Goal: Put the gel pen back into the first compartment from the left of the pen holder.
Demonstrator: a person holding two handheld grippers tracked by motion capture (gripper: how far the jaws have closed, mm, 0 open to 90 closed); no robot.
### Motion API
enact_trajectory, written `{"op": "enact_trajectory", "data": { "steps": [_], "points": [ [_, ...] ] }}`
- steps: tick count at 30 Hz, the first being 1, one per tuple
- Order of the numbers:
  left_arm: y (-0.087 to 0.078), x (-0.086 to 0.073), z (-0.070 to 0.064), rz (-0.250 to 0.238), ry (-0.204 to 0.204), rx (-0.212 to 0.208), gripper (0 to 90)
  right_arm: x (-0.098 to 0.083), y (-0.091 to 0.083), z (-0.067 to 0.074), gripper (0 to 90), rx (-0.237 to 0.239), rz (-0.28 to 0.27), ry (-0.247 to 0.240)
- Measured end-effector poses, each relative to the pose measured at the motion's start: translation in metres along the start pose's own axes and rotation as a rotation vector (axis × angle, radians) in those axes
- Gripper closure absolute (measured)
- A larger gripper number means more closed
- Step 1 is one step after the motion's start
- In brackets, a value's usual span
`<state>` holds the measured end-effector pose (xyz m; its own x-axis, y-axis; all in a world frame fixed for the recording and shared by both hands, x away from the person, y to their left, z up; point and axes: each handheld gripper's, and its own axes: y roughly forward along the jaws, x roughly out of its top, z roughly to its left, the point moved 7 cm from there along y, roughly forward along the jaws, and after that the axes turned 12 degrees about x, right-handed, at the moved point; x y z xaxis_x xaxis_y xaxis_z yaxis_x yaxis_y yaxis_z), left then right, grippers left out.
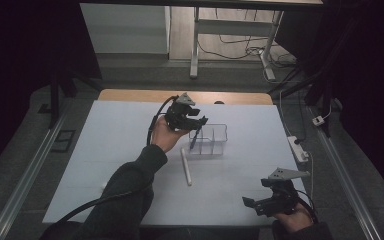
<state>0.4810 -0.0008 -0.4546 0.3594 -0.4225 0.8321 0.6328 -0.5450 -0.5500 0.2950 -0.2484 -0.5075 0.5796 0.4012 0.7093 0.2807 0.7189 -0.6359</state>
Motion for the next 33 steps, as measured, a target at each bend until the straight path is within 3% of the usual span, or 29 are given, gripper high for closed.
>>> {"op": "enact_trajectory", "data": {
  "steps": [3,10,18,24,33],
  "points": [
    [-0.007,0.0,0.002,-0.001,-0.001,0.001,39.1,0.0,0.0,0.0,0.0,-0.001,0.001,0.0],
    [-0.025,-0.004,0.007,0.03,-0.041,-0.044,21.4,0.0,0.0,0.0,0.0,0.004,0.003,0.001],
    [-0.048,-0.019,0.014,0.063,-0.035,-0.042,8.9,0.0,0.001,0.0,0.0,0.0,0.003,0.0],
    [-0.066,-0.031,0.019,0.055,-0.042,-0.027,2.9,0.0,0.001,0.0,0.0,-0.003,0.005,-0.001],
    [-0.098,-0.05,0.018,0.048,-0.048,-0.055,0.0,0.0,0.001,0.0,0.0,-0.005,0.008,-0.003]
  ]
}}
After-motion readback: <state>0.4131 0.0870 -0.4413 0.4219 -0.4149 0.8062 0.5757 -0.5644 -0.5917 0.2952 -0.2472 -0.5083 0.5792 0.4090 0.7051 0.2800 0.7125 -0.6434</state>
